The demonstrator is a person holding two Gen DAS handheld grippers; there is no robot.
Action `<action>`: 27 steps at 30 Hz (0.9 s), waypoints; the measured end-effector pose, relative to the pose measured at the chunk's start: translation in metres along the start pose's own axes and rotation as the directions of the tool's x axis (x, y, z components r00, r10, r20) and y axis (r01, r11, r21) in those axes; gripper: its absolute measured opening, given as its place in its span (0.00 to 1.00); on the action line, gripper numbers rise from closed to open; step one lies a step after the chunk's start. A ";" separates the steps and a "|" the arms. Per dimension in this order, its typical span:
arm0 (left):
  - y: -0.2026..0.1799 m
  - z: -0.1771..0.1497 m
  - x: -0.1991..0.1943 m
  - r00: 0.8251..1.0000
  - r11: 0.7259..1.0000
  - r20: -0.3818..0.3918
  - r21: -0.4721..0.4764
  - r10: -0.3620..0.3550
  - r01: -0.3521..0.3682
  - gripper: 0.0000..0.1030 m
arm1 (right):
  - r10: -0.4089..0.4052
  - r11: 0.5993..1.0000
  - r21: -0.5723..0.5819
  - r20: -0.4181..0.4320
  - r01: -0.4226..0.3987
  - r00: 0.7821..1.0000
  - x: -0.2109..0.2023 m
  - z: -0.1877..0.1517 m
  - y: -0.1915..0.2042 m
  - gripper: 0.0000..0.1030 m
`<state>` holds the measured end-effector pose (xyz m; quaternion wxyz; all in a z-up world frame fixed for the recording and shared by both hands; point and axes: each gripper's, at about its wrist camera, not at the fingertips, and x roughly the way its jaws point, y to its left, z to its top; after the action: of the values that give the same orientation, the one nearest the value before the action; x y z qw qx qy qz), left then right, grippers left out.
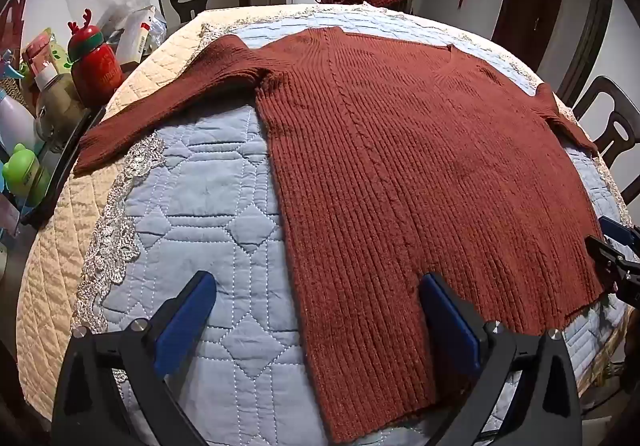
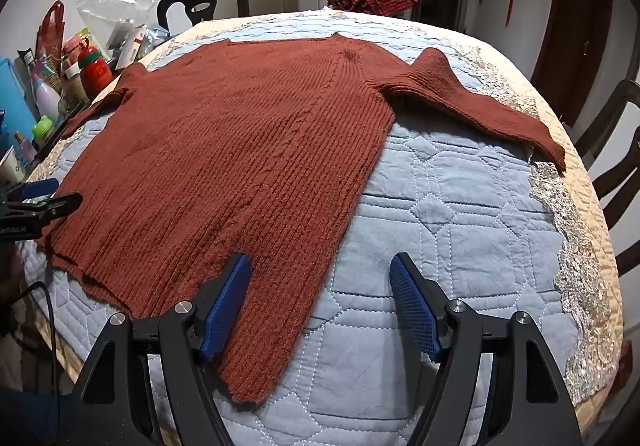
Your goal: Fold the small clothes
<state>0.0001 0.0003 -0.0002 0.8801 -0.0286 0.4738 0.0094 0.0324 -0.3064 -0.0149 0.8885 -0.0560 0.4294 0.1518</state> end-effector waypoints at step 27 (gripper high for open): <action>0.001 -0.001 -0.001 1.000 1.000 0.011 0.004 0.007 -0.007 1.00 | 0.005 1.000 0.001 -0.009 -0.005 1.000 0.001 0.001 0.001 0.71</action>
<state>-0.0015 0.0011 0.0003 0.8828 -0.0251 0.4689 0.0116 0.0334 -0.3052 -0.0145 0.8863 -0.0548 0.4334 0.1537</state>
